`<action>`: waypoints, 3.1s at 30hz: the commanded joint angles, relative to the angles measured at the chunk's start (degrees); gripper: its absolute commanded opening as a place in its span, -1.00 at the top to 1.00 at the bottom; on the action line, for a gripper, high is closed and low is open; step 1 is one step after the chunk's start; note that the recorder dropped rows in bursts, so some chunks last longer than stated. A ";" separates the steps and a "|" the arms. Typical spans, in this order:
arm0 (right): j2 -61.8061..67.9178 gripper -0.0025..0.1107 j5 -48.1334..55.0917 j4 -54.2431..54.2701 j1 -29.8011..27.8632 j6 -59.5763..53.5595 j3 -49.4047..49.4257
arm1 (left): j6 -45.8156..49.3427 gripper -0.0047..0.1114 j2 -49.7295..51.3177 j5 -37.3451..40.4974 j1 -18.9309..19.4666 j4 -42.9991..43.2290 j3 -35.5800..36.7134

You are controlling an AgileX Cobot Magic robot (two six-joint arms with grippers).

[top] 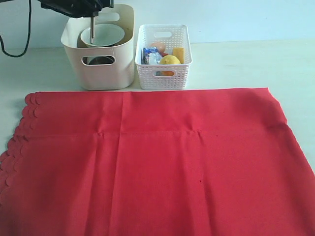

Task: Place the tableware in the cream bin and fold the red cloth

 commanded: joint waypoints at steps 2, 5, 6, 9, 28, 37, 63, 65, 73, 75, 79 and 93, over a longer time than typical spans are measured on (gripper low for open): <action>-0.34 0.96 -0.72 0.00 -0.20 0.00 0.26 | -0.23 0.92 2.34 0.19 0.11 -1.89 -0.10; -0.34 0.96 -0.72 0.00 -0.20 0.00 0.26 | -0.23 0.92 2.86 0.61 0.11 -2.51 -0.10; -0.34 0.96 -0.72 0.00 -0.20 0.00 0.26 | -0.23 0.92 3.09 0.74 0.11 -2.85 -0.10; -0.34 0.96 -0.72 0.00 -0.20 0.00 0.26 | -0.23 0.92 3.31 2.18 0.11 -3.97 -0.10; -0.34 0.96 -0.72 0.00 -0.20 0.00 0.26 | 0.19 0.92 3.78 8.45 -0.02 -6.16 -0.10; -0.34 0.96 -0.72 0.00 -0.20 0.00 0.26 | 0.19 0.21 3.46 11.02 -0.02 -6.16 -0.10; -0.34 0.96 -0.72 0.00 -0.20 0.00 0.26 | 4.95 -0.14 -11.96 20.93 0.09 -5.02 -0.10; -0.34 0.96 -0.72 0.00 -0.20 0.00 0.26 | 6.14 -0.12 -12.48 23.35 0.09 -5.02 -0.10; -0.34 0.96 -0.72 0.00 -0.20 0.00 0.26 | 6.69 0.48 -14.99 33.21 0.09 -5.02 -0.10; -0.34 0.96 -0.72 0.00 -0.20 0.00 0.26 | 6.69 0.55 -15.89 34.75 0.09 -4.76 -0.10; -0.34 0.96 -0.72 0.00 -0.20 0.00 0.26 | 6.69 0.78 -20.99 35.68 0.09 -4.49 3.23; -0.34 0.96 -0.72 0.00 -0.20 0.00 0.26 | 5.90 0.92 -44.42 30.39 0.09 -1.23 23.55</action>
